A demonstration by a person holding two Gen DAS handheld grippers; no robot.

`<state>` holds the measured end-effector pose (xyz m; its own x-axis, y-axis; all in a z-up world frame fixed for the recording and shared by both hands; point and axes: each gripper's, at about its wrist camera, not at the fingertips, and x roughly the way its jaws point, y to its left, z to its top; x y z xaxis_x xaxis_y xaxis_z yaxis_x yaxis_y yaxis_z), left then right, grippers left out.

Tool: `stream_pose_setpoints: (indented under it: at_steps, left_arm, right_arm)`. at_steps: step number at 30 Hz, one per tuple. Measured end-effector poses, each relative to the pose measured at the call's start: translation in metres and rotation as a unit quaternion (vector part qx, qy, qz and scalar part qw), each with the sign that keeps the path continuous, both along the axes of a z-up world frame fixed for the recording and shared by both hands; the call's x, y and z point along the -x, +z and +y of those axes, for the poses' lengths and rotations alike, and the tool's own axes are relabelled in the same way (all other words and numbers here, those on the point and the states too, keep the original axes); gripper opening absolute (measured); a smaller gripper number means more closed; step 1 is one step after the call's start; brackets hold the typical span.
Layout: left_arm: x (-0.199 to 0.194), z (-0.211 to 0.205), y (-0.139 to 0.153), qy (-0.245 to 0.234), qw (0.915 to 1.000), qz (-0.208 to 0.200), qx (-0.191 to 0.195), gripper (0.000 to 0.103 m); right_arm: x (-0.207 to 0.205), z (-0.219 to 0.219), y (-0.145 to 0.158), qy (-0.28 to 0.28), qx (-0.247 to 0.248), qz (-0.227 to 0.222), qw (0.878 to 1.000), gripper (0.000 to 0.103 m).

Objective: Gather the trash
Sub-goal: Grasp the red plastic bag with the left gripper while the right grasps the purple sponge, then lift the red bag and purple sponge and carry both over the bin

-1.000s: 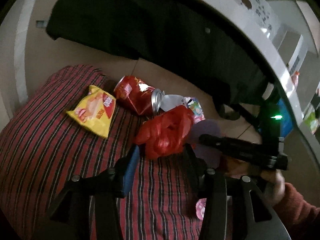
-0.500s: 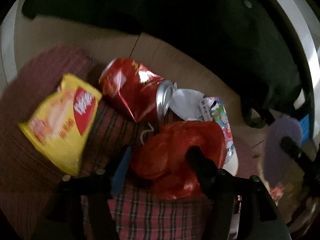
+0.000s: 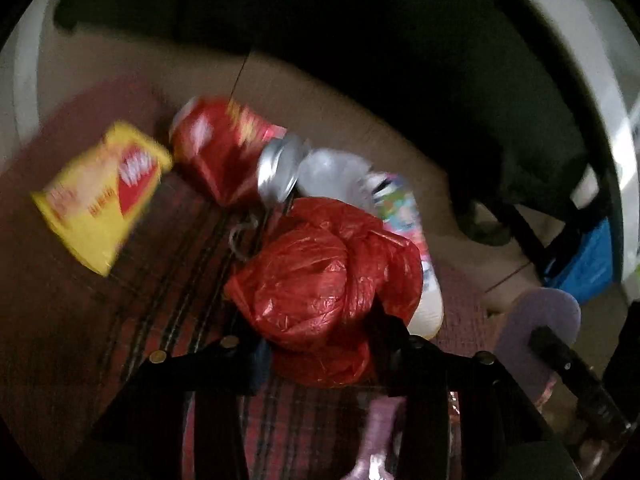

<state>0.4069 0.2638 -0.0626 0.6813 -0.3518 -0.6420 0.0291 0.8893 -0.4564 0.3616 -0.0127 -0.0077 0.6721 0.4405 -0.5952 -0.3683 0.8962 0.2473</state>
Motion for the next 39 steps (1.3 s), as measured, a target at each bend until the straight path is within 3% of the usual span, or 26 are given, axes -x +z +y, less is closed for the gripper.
stream_pose_setpoints:
  at_steps: [3, 7, 10, 16, 20, 28, 39]
  left_arm:
    - [0.033, -0.017, 0.032, 0.028, 0.997, -0.052, -0.051, 0.041]
    - [0.082, -0.049, 0.068, 0.06, 0.9831, -0.116, -0.128, 0.041]
    - [0.111, -0.072, 0.084, 0.065, 0.9761, -0.145, -0.148, 0.041]
    - [0.15, -0.115, 0.11, 0.043, 0.9713, -0.18, -0.15, 0.042]
    - [0.165, -0.153, 0.124, 0.036, 0.9612, -0.215, -0.169, 0.042]
    - [0.184, -0.211, 0.136, 0.025, 0.954, -0.249, -0.166, 0.042]
    - [0.182, -0.267, 0.124, -0.038, 0.9593, -0.238, -0.147, 0.042]
  right_arm:
    - [0.012, -0.012, 0.01, -0.007, -0.002, -0.017, 1.0, 0.028]
    - [0.028, -0.029, 0.028, -0.013, -0.007, -0.043, 0.999, 0.028]
    - [0.041, -0.04, 0.041, -0.021, 0.001, -0.065, 0.998, 0.028]
    - [0.075, -0.067, 0.068, -0.038, 0.035, -0.115, 0.992, 0.028]
    - [0.098, -0.092, 0.082, -0.053, 0.054, -0.144, 0.987, 0.028]
    - [0.121, -0.151, 0.089, -0.092, 0.058, -0.156, 0.982, 0.029]
    - [0.138, -0.209, 0.084, -0.132, 0.057, -0.161, 0.976, 0.029]
